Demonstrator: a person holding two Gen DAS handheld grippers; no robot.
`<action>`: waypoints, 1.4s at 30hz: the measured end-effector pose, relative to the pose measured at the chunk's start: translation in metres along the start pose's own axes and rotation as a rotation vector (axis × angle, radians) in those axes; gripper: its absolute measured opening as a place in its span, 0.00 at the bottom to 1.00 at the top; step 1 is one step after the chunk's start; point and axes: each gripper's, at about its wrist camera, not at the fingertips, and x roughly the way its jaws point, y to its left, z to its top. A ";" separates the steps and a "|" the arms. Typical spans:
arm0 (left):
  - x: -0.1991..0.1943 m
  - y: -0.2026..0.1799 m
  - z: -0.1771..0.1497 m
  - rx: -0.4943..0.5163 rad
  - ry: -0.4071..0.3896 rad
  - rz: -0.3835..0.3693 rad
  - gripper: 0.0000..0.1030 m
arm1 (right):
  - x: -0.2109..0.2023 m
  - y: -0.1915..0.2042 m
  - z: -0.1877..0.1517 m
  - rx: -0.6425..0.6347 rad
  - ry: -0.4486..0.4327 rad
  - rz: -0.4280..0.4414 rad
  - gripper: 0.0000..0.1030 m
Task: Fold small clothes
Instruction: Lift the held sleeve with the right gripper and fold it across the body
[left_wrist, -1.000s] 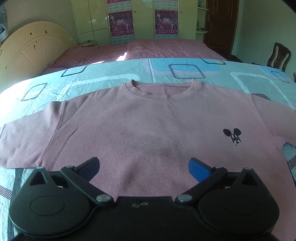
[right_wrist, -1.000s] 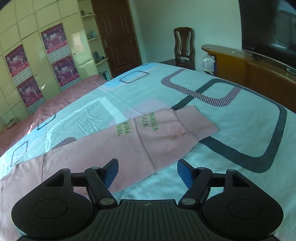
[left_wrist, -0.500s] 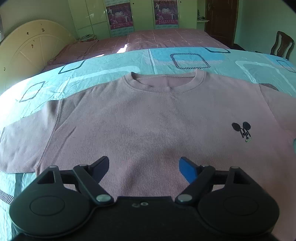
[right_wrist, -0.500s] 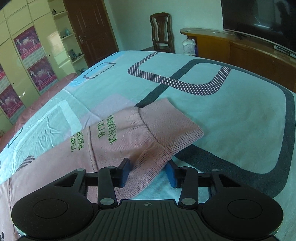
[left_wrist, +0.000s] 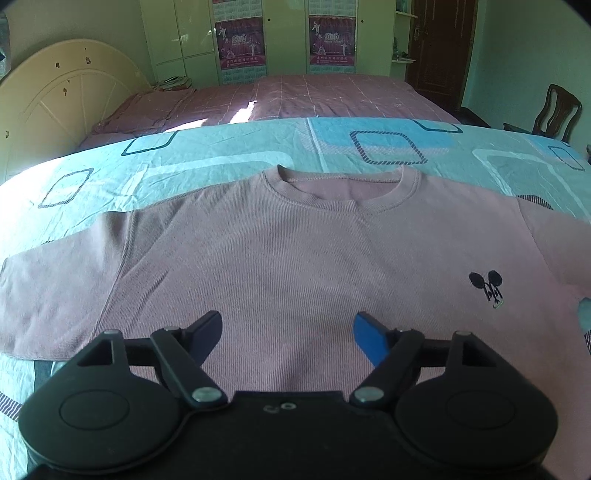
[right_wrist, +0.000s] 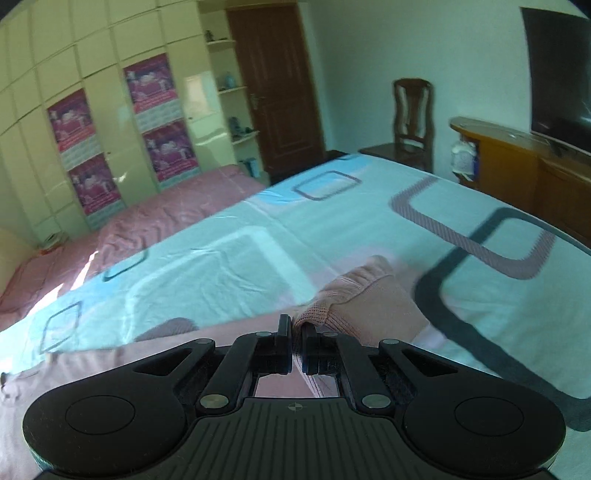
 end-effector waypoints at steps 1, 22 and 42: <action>0.000 0.005 0.001 -0.003 -0.004 -0.002 0.75 | -0.001 0.022 -0.002 -0.028 -0.003 0.036 0.04; 0.012 0.000 0.006 0.060 -0.038 -0.249 0.84 | -0.012 0.216 -0.110 -0.278 0.197 0.434 0.80; 0.068 -0.096 0.009 0.222 -0.109 -0.324 0.18 | -0.019 0.081 -0.124 -0.137 0.250 0.100 0.79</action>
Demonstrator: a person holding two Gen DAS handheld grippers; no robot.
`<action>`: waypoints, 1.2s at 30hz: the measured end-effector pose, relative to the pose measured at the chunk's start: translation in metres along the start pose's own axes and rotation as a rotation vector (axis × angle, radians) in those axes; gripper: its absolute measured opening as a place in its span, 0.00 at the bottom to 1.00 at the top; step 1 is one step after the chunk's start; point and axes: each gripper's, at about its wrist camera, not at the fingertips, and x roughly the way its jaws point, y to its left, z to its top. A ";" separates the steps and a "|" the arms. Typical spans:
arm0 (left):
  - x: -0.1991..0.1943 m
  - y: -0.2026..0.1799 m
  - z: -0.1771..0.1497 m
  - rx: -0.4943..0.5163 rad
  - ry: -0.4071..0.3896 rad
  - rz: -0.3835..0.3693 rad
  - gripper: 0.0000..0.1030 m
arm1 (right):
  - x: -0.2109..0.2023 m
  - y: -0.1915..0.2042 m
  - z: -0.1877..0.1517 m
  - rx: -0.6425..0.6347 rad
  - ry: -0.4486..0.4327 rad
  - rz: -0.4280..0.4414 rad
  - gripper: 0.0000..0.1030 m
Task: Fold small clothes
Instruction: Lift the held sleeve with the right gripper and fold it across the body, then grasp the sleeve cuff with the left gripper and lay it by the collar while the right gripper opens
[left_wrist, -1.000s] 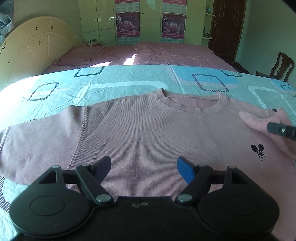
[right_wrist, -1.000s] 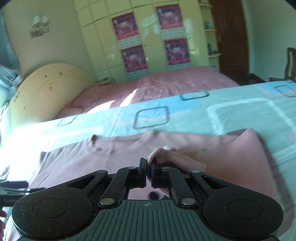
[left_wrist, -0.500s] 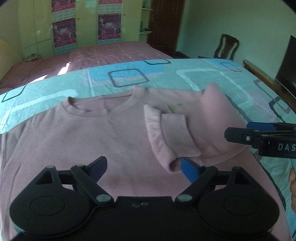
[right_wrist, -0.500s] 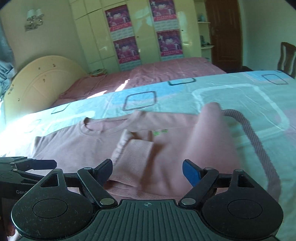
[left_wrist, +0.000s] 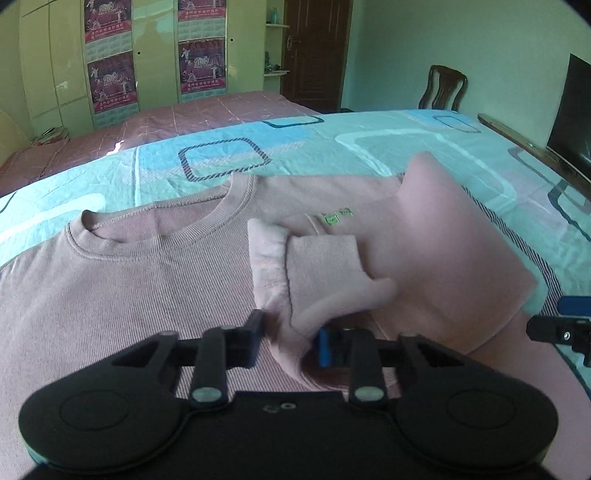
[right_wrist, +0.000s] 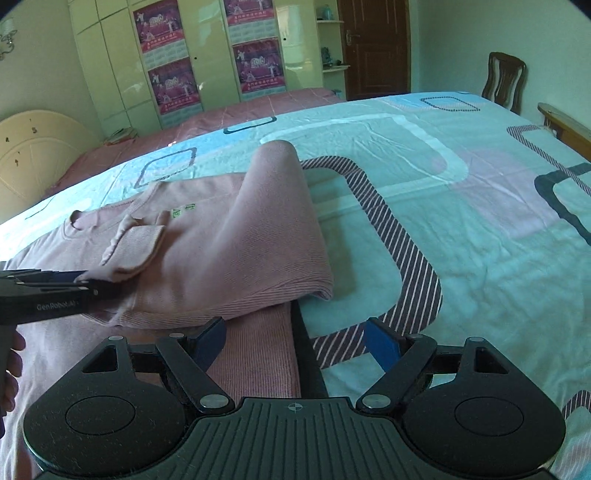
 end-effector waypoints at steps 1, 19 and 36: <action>-0.003 0.004 0.004 -0.027 -0.022 0.000 0.13 | 0.001 0.000 0.001 0.002 0.000 -0.001 0.79; -0.080 0.105 -0.005 -0.394 -0.208 0.111 0.10 | 0.045 0.030 0.023 -0.043 -0.002 -0.010 0.09; -0.064 0.145 -0.039 -0.545 -0.065 0.132 0.37 | 0.014 0.015 0.036 -0.029 -0.008 0.057 0.52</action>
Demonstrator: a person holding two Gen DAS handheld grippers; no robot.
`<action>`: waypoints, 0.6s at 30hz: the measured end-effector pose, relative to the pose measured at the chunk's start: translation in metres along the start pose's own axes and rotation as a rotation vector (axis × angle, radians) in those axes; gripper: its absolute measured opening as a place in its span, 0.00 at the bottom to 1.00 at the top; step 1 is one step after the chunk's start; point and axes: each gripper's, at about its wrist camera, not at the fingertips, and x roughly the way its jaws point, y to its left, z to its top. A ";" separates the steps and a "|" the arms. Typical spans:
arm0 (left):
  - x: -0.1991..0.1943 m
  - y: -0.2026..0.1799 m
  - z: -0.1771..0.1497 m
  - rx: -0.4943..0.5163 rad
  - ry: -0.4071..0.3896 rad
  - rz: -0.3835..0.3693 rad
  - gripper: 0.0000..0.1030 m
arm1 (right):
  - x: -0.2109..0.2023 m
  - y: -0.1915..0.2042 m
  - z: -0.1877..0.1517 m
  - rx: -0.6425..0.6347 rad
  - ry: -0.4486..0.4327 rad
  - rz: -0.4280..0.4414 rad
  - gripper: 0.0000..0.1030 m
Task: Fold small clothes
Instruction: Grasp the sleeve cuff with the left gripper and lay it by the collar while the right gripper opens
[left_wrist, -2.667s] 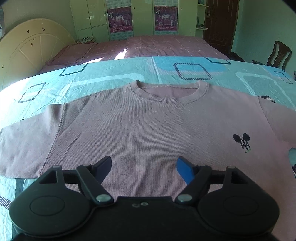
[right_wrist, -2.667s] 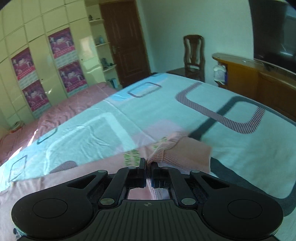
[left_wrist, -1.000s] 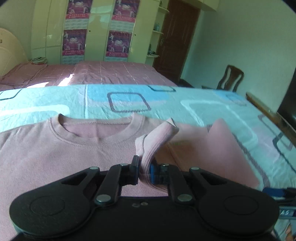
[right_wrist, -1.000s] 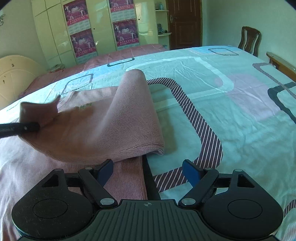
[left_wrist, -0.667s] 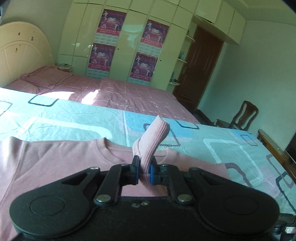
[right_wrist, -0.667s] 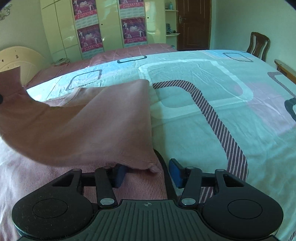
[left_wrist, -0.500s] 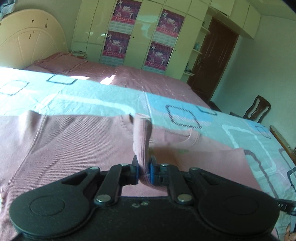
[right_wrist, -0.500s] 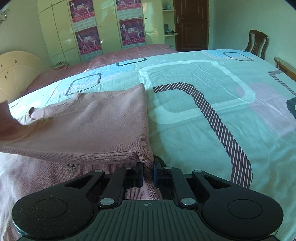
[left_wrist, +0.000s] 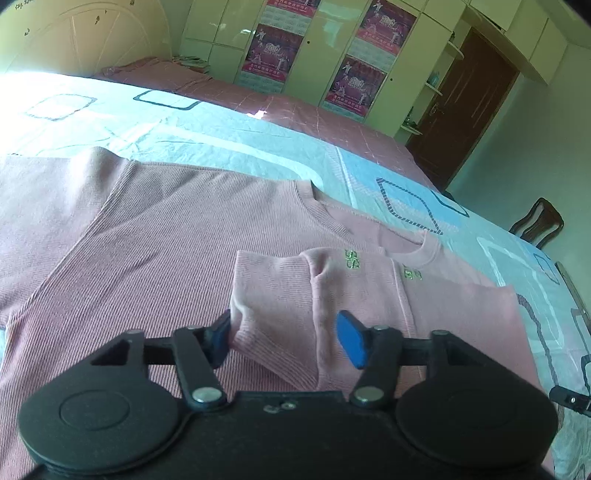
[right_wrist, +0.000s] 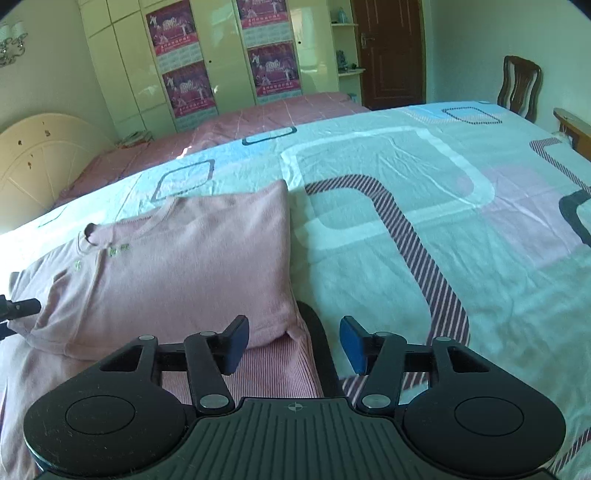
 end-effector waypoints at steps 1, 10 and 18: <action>0.002 0.002 -0.001 -0.005 0.006 0.000 0.24 | 0.007 0.000 0.006 0.006 0.003 0.006 0.52; -0.009 0.003 -0.018 0.036 -0.041 0.018 0.08 | 0.089 0.004 0.061 0.039 0.030 0.018 0.52; -0.002 0.000 -0.020 0.077 -0.020 0.052 0.11 | 0.124 0.009 0.075 -0.029 0.022 -0.059 0.18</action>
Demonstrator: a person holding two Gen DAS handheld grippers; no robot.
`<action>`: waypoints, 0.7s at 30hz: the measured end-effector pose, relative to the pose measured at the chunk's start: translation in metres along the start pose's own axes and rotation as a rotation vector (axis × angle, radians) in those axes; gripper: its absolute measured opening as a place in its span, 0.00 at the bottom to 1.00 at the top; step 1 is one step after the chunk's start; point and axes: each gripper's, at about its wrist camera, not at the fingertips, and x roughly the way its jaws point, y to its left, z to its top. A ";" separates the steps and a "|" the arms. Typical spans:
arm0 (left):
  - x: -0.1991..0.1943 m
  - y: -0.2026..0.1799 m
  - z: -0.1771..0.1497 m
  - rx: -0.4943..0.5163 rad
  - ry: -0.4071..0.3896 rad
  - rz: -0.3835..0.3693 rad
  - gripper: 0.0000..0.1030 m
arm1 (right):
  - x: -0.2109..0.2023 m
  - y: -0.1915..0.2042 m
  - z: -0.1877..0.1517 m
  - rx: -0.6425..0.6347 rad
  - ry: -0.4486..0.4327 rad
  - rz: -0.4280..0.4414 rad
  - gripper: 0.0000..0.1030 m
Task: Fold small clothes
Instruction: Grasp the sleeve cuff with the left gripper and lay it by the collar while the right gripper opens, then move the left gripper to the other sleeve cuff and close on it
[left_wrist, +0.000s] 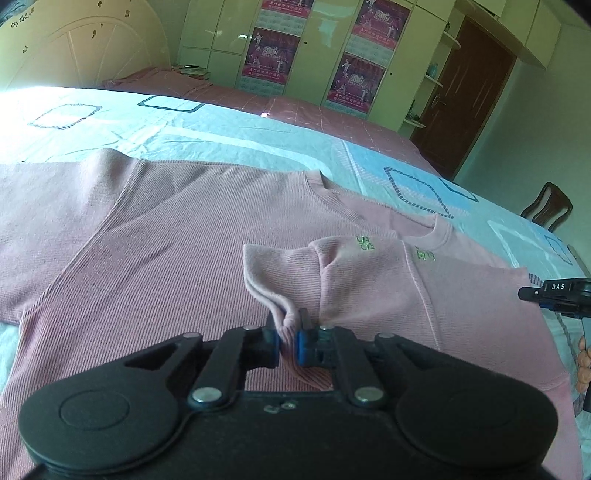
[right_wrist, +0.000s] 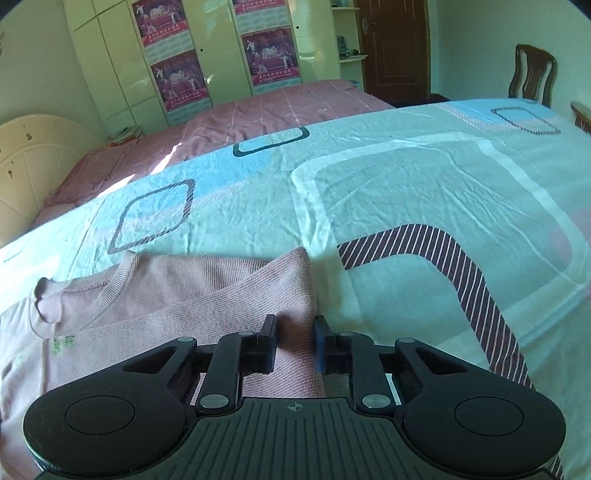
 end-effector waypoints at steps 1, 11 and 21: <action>0.001 -0.002 0.000 0.012 0.001 0.014 0.15 | 0.001 -0.002 0.000 0.002 -0.002 -0.002 0.18; -0.024 0.000 0.009 0.034 -0.010 0.066 0.78 | -0.050 0.040 -0.025 -0.107 -0.042 0.062 0.36; -0.030 0.028 0.004 -0.013 0.070 0.100 0.77 | -0.055 0.134 -0.079 -0.274 0.074 0.186 0.39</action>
